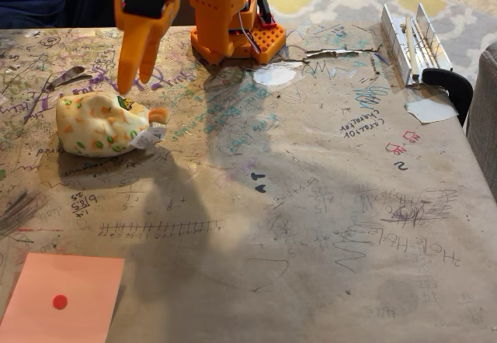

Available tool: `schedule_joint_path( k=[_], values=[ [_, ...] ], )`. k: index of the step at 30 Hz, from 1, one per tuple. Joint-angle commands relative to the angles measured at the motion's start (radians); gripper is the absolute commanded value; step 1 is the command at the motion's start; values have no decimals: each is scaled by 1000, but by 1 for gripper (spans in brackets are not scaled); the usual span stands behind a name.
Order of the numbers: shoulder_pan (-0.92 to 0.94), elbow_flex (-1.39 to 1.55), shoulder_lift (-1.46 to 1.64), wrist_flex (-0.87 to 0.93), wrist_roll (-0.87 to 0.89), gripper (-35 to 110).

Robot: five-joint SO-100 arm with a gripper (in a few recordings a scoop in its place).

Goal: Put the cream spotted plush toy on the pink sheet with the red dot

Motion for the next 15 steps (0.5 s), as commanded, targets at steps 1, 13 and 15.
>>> schedule_joint_path(
  k=[1, 13, 15],
  values=[
    [49, -127, -87, 115, -104, 50],
    [164, -261, -253, -100, -77, 49],
    [179, -298, -290, -118, -84, 48]
  ],
)
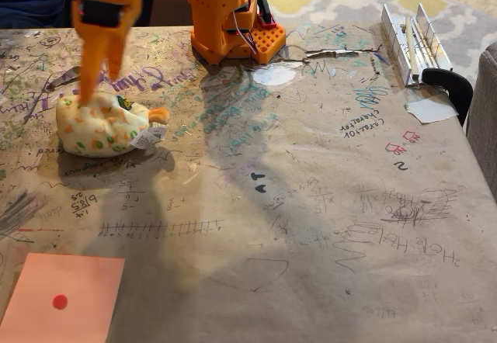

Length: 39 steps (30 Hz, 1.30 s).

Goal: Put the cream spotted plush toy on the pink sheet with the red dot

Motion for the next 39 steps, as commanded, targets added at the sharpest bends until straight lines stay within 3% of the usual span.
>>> schedule_joint_path(
  k=[1, 9, 17, 39],
  values=[
    [35, -106, -32, -49, -17, 48],
    [21, -184, -176, -40, -40, 47],
    [28, -132, -112, 110, -97, 45],
    [29, -146, -175, -72, -117, 38]
  ],
)
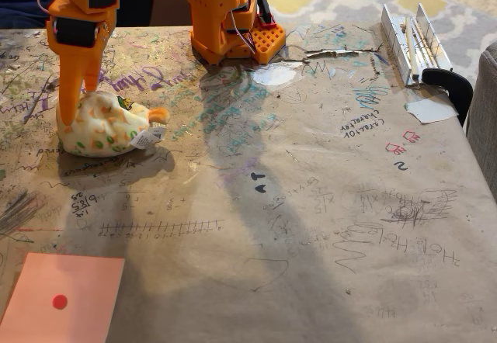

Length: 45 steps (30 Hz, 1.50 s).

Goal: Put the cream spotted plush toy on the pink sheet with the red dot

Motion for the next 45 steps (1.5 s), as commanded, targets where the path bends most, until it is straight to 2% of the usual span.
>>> schedule_joint_path(
  k=[1, 11, 15, 19, 26, 29, 30, 31, 33, 35, 37, 40, 45],
  values=[
    [-6, -31, 49, -23, -21, 38],
    [-6, 284, 250, -267, -29, 43],
    [-72, 285, 299, -190, 29, 44],
    [-63, 83, 46, -21, 78, 43],
    [11, 9, -118, -77, 57, 43],
    [5, 5, -123, -74, 52, 36],
    [2, 5, -124, -71, 51, 24],
    [2, 0, -127, -69, 54, 7],
    [-2, 2, -124, -60, 41, 0],
    [-9, 23, -95, -60, 18, 0],
    [-14, 41, -34, -63, 6, 0],
    [-74, 72, 186, -38, 97, 0],
    [-313, 118, 899, 72, 408, 0]
  ],
)
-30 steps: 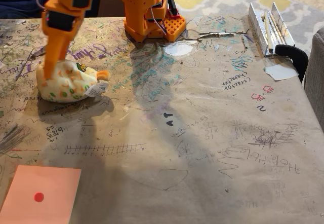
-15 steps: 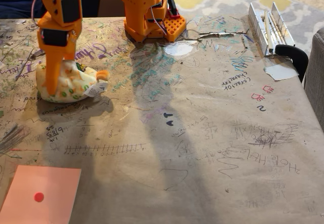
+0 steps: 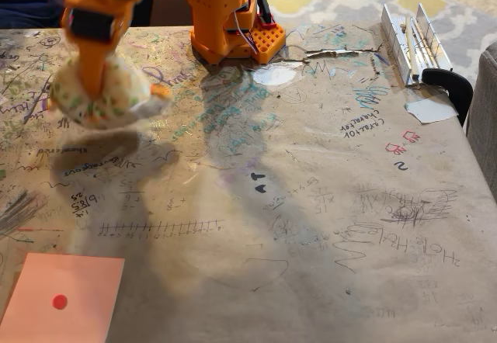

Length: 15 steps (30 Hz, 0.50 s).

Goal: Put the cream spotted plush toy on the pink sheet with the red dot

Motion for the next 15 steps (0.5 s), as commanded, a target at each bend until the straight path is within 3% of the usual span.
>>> schedule_joint_path(
  k=[1, 5, 8, 15],
  values=[
    [-190, -41, 591, 120, 235, 0],
    [-471, -282, 747, 356, 436, 0],
    [-609, -440, 770, 437, 512, 0],
    [-638, -509, 805, 466, 483, 0]
  ],
)
